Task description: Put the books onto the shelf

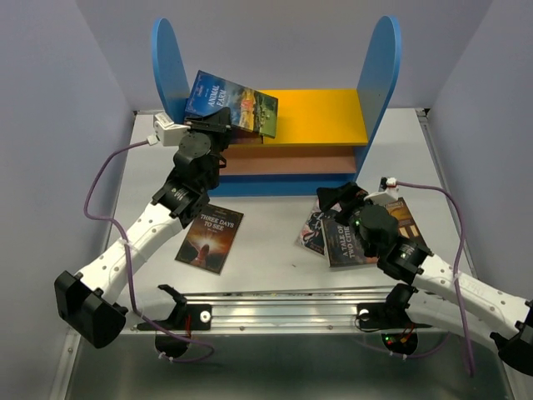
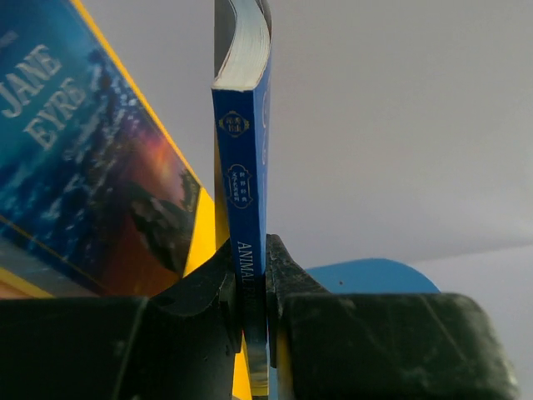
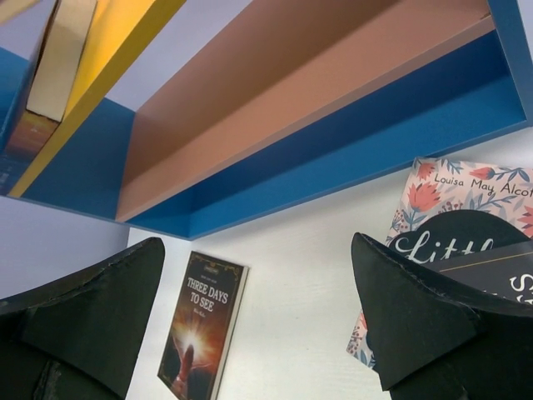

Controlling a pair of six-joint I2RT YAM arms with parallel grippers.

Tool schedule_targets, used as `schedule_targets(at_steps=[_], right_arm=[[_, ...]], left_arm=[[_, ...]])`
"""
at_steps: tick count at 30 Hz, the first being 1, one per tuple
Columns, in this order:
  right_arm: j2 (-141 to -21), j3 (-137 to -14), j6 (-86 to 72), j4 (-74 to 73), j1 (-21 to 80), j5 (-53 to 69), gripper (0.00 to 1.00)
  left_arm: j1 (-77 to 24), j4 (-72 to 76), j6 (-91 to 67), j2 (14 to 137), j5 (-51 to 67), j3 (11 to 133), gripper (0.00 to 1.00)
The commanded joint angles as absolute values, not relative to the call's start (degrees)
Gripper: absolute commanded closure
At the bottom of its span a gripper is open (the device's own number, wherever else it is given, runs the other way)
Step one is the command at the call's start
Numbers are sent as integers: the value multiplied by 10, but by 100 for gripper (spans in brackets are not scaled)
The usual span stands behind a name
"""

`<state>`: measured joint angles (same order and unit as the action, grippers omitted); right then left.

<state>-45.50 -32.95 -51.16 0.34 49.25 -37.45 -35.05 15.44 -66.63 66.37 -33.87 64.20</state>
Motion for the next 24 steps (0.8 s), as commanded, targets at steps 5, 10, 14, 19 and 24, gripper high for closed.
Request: schedule_targets(at_steps=[5, 10, 14, 19, 24], right_arm=[[-441, -351, -505, 11, 495, -400, 0], [-453, -352, -511, 11, 495, -394, 0], [-459, -354, -516, 11, 495, -397, 0], [-464, -365, -508, 11, 495, -400, 0], [-469, -372, -498, 11, 495, -396, 0]], left_arm=[[-355, 116, -780, 664, -446, 670, 100], [-355, 71, -805, 678, -477, 691, 100], [-356, 3, -844, 700, -498, 726, 100], [-356, -77, -896, 723, -510, 758, 100], [-357, -112, -925, 736, -515, 772, 100]])
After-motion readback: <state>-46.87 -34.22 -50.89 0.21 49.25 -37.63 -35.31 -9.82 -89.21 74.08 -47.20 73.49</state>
